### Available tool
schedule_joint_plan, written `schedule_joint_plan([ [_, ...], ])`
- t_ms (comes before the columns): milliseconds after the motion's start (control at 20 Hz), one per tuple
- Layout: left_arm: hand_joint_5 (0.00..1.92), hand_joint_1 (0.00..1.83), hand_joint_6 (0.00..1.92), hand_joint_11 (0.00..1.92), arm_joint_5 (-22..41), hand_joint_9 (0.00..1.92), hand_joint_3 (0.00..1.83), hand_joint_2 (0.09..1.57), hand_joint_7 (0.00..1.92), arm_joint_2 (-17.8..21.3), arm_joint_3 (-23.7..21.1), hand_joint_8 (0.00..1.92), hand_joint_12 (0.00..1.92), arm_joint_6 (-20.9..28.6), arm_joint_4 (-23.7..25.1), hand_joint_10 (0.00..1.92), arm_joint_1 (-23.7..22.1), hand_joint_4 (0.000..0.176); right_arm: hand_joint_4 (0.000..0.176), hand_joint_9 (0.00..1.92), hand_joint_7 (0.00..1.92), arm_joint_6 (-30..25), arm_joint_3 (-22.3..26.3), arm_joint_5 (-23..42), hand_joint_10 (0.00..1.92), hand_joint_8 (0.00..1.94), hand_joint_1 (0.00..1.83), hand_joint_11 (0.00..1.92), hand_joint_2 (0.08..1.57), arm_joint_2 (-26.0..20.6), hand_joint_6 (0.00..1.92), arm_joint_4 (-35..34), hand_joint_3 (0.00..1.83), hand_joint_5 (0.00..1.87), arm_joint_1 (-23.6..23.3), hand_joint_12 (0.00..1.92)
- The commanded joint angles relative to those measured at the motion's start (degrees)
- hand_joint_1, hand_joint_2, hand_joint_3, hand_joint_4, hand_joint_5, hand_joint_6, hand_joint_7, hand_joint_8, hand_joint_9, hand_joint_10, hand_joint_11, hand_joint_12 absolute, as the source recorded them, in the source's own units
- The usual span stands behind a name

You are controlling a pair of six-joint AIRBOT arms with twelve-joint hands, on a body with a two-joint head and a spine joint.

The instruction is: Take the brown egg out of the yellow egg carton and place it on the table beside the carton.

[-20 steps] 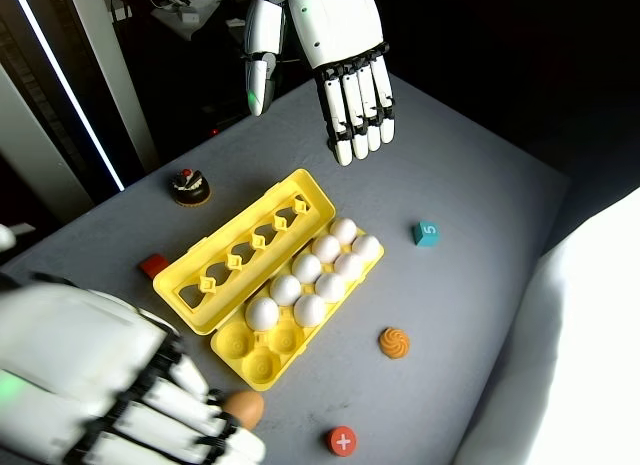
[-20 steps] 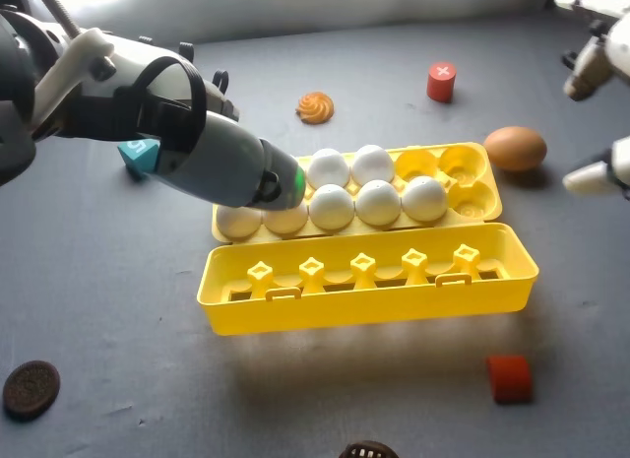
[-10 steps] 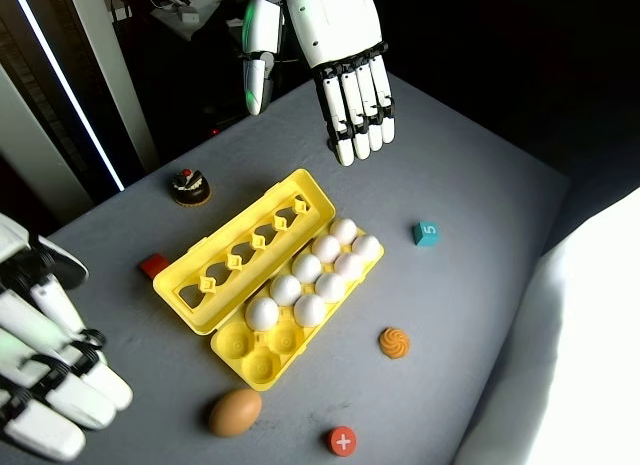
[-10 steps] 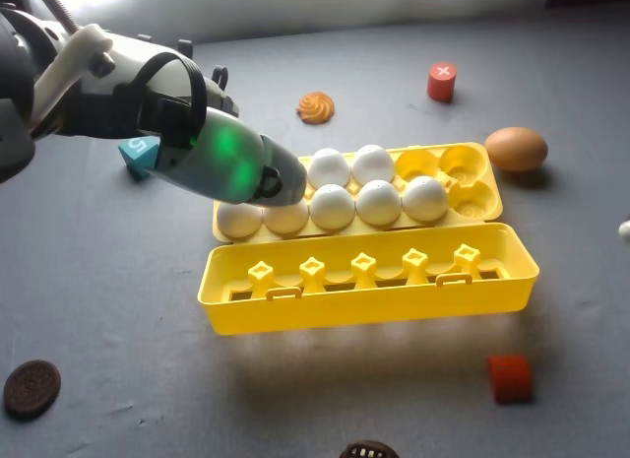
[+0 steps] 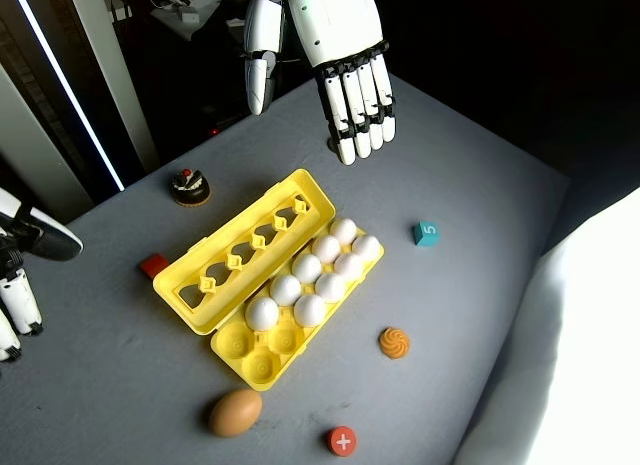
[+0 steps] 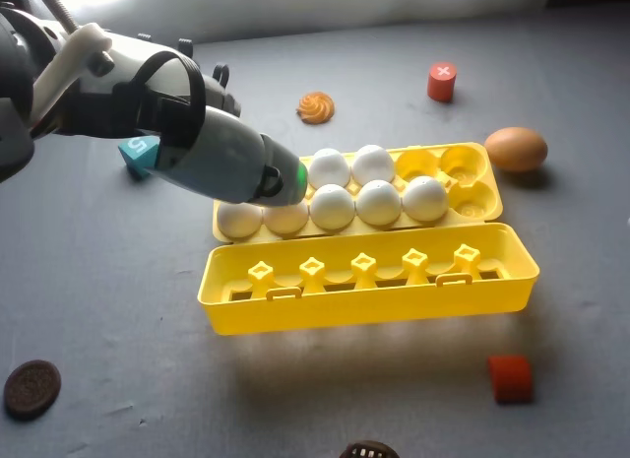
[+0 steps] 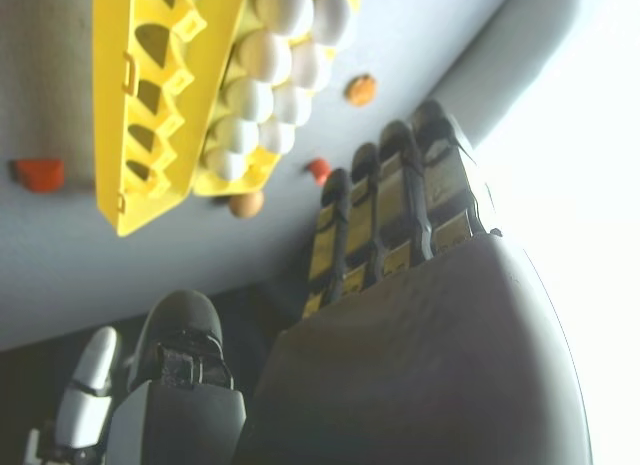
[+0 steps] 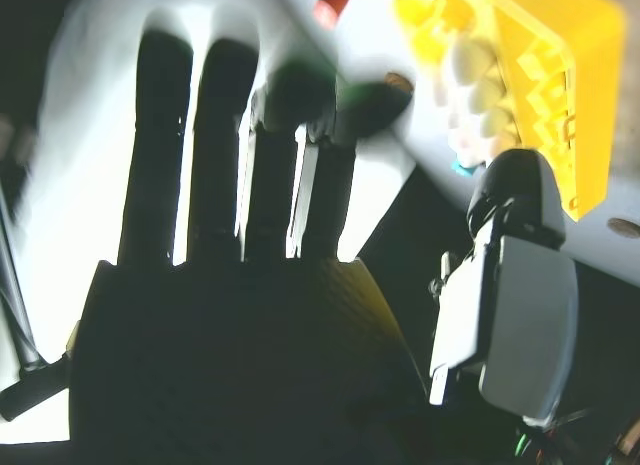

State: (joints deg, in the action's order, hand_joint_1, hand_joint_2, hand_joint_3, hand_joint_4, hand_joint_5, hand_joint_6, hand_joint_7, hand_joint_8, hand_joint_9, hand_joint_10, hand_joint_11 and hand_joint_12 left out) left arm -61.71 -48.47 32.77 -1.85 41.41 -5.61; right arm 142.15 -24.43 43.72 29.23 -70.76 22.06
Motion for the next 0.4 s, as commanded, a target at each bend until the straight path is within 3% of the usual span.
schedule_joint_plan([
  [0,0.03,0.0,0.0,0.0,2.1,0.0,0.0,1.21,0.01,0.0,-0.2,0.0,0.0,-0.1,4.0,0.0,-0.9,0.0,0.0,1.35,1.27,1.1,0.0,3.4,1.92,1.94,0.52,1.59,1.14,-0.5,1.92,3.0,0.02,1.24,-0.3,1.92],
  [100,0.03,0.0,0.0,0.0,2.1,0.0,0.0,1.21,0.01,0.0,-0.2,0.0,0.0,-0.1,4.0,0.0,-0.9,0.0,0.0,1.35,1.27,1.5,0.0,3.8,1.92,1.94,0.52,1.59,1.14,-0.5,1.92,3.0,0.01,1.24,-0.3,1.92],
  [150,0.07,0.0,0.0,0.04,2.1,0.07,0.0,1.21,0.09,0.0,-0.2,0.01,0.02,-0.1,4.0,0.01,-0.8,0.0,0.0,1.55,1.49,1.5,0.0,4.0,1.92,1.94,1.03,1.76,1.28,-0.5,1.92,3.0,0.07,1.38,-0.2,1.92],
  [200,0.07,0.0,0.0,0.04,2.0,0.07,0.0,1.21,0.09,0.0,-0.2,0.0,0.03,-0.1,4.0,0.0,-0.8,0.0,0.0,1.58,1.53,2.3,0.1,4.0,1.92,1.94,1.13,1.78,1.3,-0.5,1.92,3.0,0.06,1.44,-0.1,1.92],
  [350,0.05,0.0,0.0,0.03,1.9,0.06,0.0,1.21,0.07,0.0,-0.3,0.0,0.03,-0.1,4.0,0.0,-0.8,0.0,0.0,1.58,1.5,4.2,0.1,4.0,1.92,1.94,1.16,1.79,1.32,-0.5,1.92,3.0,0.02,1.42,0.8,1.92],
])
